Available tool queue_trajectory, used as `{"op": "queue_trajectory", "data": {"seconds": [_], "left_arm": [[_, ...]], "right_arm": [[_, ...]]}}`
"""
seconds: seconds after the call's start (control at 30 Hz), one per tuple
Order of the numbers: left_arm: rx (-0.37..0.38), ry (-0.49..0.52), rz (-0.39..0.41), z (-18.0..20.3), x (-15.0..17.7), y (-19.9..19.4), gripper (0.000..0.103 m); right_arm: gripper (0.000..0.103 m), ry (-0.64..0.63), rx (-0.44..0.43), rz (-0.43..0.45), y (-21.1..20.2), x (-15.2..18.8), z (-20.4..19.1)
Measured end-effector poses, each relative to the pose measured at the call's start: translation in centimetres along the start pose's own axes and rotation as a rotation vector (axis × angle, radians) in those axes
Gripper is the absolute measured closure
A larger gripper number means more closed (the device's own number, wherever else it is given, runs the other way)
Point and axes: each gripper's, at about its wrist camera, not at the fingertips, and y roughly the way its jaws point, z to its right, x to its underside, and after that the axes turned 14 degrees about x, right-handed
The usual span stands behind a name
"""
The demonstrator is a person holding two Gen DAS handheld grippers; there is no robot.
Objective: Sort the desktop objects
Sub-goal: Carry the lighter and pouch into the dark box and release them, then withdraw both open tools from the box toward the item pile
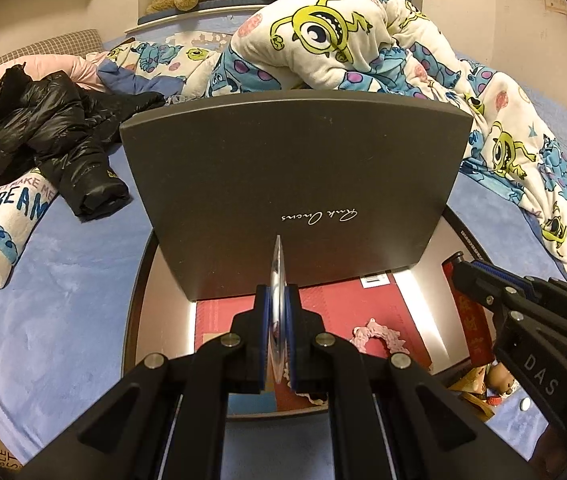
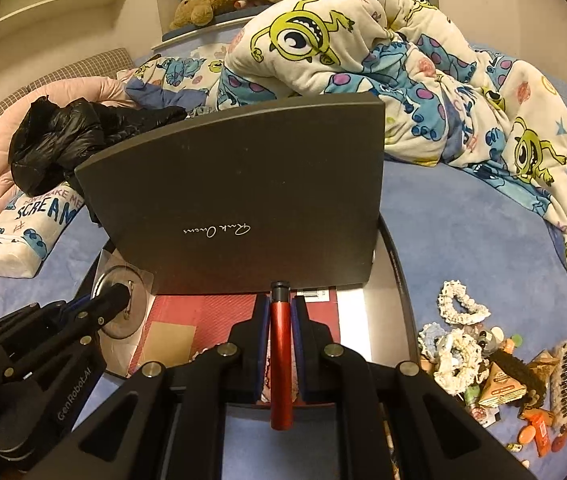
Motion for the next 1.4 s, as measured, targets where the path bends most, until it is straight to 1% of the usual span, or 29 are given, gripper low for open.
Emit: {"op": "queue_trajectory", "data": {"seconds": [0.17,0.47,0.53,0.6,0.67,0.7,0.73,0.77,0.8,0.83,0.87,0.93,1.0,1.13,1.27,1.33,1.4], "left_arm": [[0.026,-0.022,0.014,-0.6,-0.4,0.2,0.095],[0.048,-0.013,0.035,-1.0,-1.7,0.2,0.095],[0.049,-0.013,0.027,-1.0,-1.6,0.7,0.095],[0.05,-0.014,0.017,-1.0,-1.3,1.1,0.095],[0.047,-0.017,0.023,-0.9,-1.0,1.2,0.095],[0.041,-0.018,0.031,-0.8,-0.8,1.2,0.092],[0.037,-0.023,0.038,-0.9,-0.8,1.1,0.072],[0.031,-0.029,0.039,-0.9,-0.8,1.1,0.04],[-0.015,-0.045,0.042,-1.0,-0.8,1.0,0.028],[-0.052,-0.056,0.05,-1.2,-0.8,0.8,0.013],[-0.051,-0.056,0.065,-1.3,-0.8,0.4,0.008],[-0.028,-0.06,0.1,-1.4,-0.9,-0.5,0.008],[-0.035,-0.063,0.108,-1.3,-1.0,-1.1,0.008],[-0.055,0.0,0.094,0.5,-0.8,-1.7,0.008],[-0.035,0.059,0.091,3.4,-0.4,-1.9,0.008],[-0.006,0.055,0.082,4.9,-0.1,-1.9,0.008],[0.028,0.045,0.071,6.5,0.3,-1.7,0.008]], "right_arm": [[0.092,0.007,-0.006,-0.001,0.6,-0.2,-0.1],[0.092,0.015,-0.032,0.031,0.4,-1.7,-0.1],[0.092,0.013,-0.045,0.033,0.5,-2.1,-0.3],[0.092,-0.003,-0.038,0.023,1.0,-2.0,-0.6],[0.092,0.0,-0.047,0.012,1.5,-1.7,-0.6],[0.092,0.004,-0.05,0.007,1.7,-1.4,-0.5],[0.082,0.007,-0.054,0.004,1.8,-1.3,-0.5],[0.071,0.014,-0.059,-0.009,2.0,-1.1,-0.3],[0.046,0.017,-0.06,-0.016,2.1,-1.0,-0.3],[0.042,0.017,-0.058,-0.014,2.0,-0.9,-0.2],[0.042,0.018,-0.031,0.009,1.6,-0.8,0.0],[0.042,0.022,-0.021,0.029,1.0,-0.8,0.5],[0.042,0.031,-0.017,0.037,0.3,-1.0,1.1],[0.042,0.032,0.018,0.067,-1.5,-1.1,1.9],[0.041,0.053,0.052,0.089,-3.3,-0.8,3.5],[0.028,0.074,0.063,0.105,-4.1,-0.5,4.5],[0.027,0.1,0.083,0.111,-4.5,-0.2,5.7]]}}
